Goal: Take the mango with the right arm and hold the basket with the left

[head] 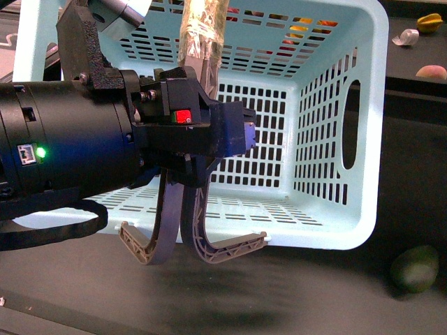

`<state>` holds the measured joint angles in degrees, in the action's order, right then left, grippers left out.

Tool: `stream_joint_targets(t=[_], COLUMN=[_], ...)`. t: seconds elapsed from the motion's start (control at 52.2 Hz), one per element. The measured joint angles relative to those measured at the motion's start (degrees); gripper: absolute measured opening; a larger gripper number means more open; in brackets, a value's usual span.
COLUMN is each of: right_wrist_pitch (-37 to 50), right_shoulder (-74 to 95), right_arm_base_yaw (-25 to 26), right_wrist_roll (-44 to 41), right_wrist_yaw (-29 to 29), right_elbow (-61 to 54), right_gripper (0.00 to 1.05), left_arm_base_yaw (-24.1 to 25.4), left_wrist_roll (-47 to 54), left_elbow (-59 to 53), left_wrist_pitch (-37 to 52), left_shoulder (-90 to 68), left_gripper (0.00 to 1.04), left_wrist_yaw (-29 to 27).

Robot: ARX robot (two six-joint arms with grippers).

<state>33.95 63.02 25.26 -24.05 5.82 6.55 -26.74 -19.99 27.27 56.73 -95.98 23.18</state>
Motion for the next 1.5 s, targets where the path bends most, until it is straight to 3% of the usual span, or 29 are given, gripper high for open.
stream_joint_targets(t=[0.153, 0.441, 0.652, 0.786, 1.073, 1.495], right_wrist_pitch=[0.1, -0.7, 1.6, 7.5, 10.7, 10.5], right_shoulder=[9.8, 24.3, 35.5, 45.8, 62.1, 72.9], right_arm_base_yaw=[4.6, 9.4, 12.1, 13.9, 15.0, 14.3], right_wrist_roll=[-7.5, -19.1, -27.9, -33.4, -37.7, -40.7], right_wrist_yaw=[5.9, 11.4, 11.8, 10.3, 10.4, 10.3], right_elbow=[1.7, 3.8, 5.6, 7.2, 10.4, 16.3], right_gripper=[0.97, 0.97, 0.97, 0.97, 0.97, 0.97], left_arm_base_yaw=[0.0, 0.0, 0.0, 0.0, 0.0, 0.0], left_wrist_roll=[0.0, 0.0, 0.0, 0.0, 0.0, 0.0], left_elbow=[0.0, 0.0, 0.0, 0.0, 0.0, 0.0], left_wrist_pitch=[0.0, 0.0, 0.0, 0.0, 0.0, 0.0], left_shoulder=[0.0, 0.0, 0.0, 0.0, 0.0, 0.0], left_gripper=[0.09, 0.09, 0.09, 0.09, 0.09, 0.09], left_wrist_yaw=[0.2, 0.0, 0.1, 0.0, 0.0, 0.0])
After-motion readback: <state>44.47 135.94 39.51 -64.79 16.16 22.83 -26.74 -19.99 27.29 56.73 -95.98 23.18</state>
